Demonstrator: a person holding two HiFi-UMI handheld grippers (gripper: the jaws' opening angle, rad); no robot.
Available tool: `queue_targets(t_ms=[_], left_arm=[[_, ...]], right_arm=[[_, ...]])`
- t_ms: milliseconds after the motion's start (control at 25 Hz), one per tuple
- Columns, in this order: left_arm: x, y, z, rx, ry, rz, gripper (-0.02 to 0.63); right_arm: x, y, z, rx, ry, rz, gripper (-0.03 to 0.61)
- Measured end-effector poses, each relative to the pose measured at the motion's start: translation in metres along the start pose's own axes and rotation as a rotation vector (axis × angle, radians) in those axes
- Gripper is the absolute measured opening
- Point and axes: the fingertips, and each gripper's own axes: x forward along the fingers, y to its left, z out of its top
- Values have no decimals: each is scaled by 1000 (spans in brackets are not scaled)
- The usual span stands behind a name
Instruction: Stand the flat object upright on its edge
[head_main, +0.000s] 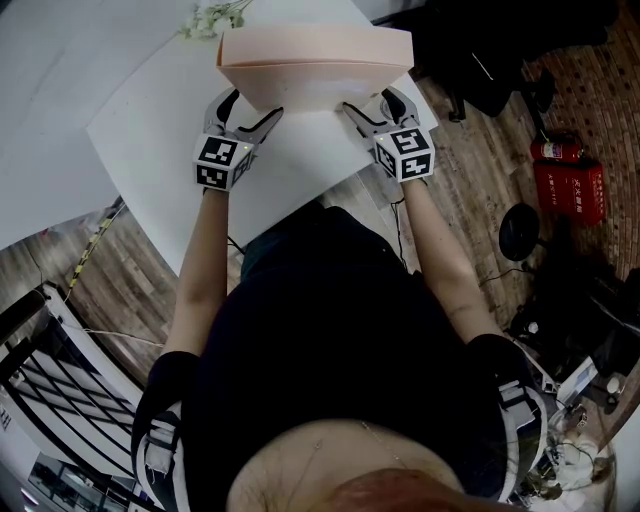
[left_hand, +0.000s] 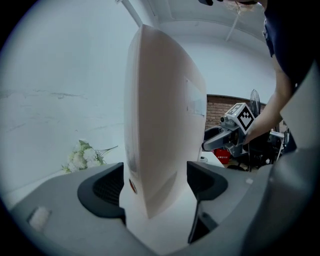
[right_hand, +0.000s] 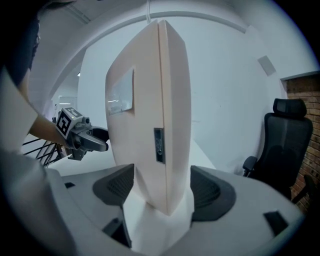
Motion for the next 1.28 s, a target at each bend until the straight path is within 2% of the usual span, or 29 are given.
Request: queue_targets(t_ms=[160,440,600,920,1280], left_arm=[[-1,-1,11,-8,-21,-45,390],[-12,4,52,-55,-126,-73,397],[-20,3,80,-75,-190,-85,403],[-40,9,117,-53,-282,-76,410],[-67,5,172,-15,-394,-50,411]], right_arm=[[-6,-3,12,-7,-31,21,325],[-22,-9,43,-4,-116,33,331],[-36,-9,67,-41,-165,53,334],[-57,-3,115,-85,-279,90,335],[-94,-10,167,-91,-417,55,334]])
